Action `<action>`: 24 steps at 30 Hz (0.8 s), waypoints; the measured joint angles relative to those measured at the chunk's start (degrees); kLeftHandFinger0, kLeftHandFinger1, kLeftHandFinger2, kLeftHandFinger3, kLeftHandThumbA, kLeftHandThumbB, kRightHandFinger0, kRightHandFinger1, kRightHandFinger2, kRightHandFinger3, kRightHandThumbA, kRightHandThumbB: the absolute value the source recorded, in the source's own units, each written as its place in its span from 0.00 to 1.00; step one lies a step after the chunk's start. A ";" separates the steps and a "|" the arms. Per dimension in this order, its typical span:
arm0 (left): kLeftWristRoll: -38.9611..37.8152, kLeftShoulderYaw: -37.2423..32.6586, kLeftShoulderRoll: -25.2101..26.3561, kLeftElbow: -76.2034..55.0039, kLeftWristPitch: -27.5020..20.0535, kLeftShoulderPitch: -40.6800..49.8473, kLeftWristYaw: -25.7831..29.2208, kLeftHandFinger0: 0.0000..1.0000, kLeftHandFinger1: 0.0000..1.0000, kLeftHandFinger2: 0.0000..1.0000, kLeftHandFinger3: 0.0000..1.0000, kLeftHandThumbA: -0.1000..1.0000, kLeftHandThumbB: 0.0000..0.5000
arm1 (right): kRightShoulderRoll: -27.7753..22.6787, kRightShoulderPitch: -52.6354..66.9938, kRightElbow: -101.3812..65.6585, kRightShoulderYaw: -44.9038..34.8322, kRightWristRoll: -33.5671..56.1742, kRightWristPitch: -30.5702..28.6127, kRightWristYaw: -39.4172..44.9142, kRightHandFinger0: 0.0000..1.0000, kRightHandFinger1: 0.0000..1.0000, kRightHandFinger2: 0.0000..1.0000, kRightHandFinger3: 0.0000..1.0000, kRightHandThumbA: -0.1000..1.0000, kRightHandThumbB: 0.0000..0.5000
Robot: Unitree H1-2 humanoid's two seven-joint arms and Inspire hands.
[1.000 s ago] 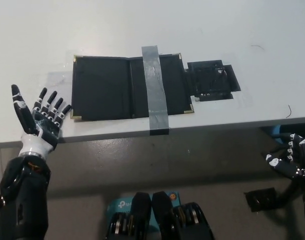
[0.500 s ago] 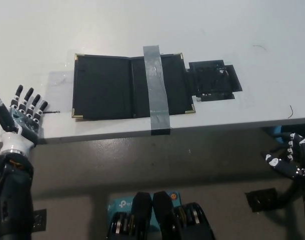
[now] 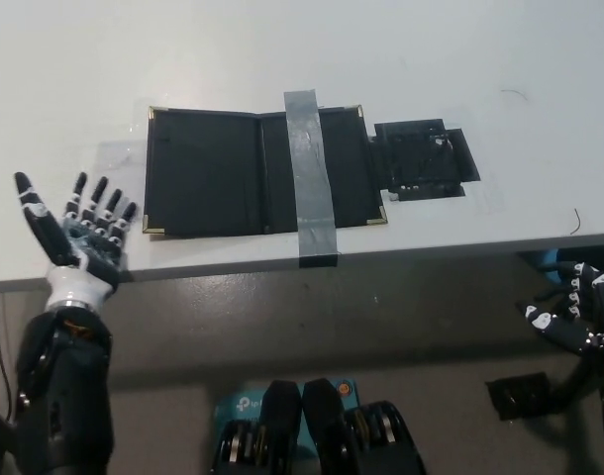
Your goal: The robot uses its left hand to push the cover of the diary kept in the middle of the desk towards the right to close it
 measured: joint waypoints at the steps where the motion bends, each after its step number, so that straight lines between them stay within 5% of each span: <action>1: -0.07 -0.08 -0.80 0.00 -0.12 -0.04 -0.06 1.00 1.00 1.00 1.00 1.00 0.67 | 0.00 0.00 0.00 0.08 -0.04 0.00 0.00 0.15 0.25 0.37 0.60 0.84 0.29; 24: -5.02 3.95 -8.35 0.90 -2.23 -1.29 0.79 1.00 1.00 1.00 1.00 1.00 0.67 | 0.00 -0.33 -0.02 0.35 -0.48 -0.01 -0.04 0.14 0.23 0.36 0.60 0.87 0.28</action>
